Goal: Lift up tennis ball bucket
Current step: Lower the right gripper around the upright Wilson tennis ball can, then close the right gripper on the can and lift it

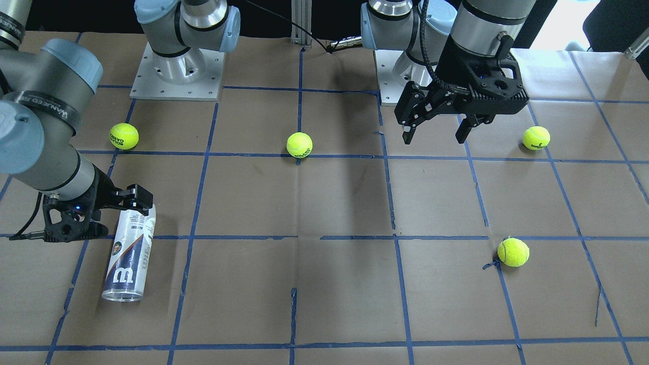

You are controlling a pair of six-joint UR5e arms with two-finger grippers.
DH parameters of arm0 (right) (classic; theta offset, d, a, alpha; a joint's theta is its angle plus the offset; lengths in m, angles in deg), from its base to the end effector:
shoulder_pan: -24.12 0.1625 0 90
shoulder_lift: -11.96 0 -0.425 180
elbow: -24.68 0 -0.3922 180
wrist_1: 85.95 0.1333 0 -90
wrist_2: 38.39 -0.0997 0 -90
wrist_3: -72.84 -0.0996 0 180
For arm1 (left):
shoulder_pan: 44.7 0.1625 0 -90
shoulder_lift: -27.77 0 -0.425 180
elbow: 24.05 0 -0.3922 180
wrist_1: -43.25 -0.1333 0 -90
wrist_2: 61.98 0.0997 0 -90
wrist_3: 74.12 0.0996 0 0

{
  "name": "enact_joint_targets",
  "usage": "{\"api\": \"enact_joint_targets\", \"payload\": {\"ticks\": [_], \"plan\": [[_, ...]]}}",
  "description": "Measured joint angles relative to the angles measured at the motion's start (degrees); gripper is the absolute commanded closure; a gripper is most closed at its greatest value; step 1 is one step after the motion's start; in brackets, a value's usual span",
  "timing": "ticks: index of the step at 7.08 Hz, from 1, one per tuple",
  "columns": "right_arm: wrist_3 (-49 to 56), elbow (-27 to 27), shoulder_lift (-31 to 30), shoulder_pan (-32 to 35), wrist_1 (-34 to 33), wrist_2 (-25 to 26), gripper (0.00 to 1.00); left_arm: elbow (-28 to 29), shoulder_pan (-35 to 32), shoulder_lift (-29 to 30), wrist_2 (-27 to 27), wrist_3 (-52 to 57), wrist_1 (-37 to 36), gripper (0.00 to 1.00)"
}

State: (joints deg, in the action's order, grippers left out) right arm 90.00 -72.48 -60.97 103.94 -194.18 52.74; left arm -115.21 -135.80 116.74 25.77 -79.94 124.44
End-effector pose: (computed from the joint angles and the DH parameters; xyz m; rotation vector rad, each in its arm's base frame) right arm 0.0283 -0.5854 0.2984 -0.1922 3.1256 0.1668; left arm -0.1467 -0.4954 0.5032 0.1224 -3.0824 0.2300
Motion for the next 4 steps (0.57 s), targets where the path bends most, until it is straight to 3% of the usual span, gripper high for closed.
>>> {"api": "enact_joint_targets", "payload": {"ticks": [4], "plan": [[2.5, -0.6, 7.3, -0.3, -8.9, 2.2, 0.00, 0.0, -0.1, 0.1, -0.2, 0.0, -0.1, 0.00]]}}
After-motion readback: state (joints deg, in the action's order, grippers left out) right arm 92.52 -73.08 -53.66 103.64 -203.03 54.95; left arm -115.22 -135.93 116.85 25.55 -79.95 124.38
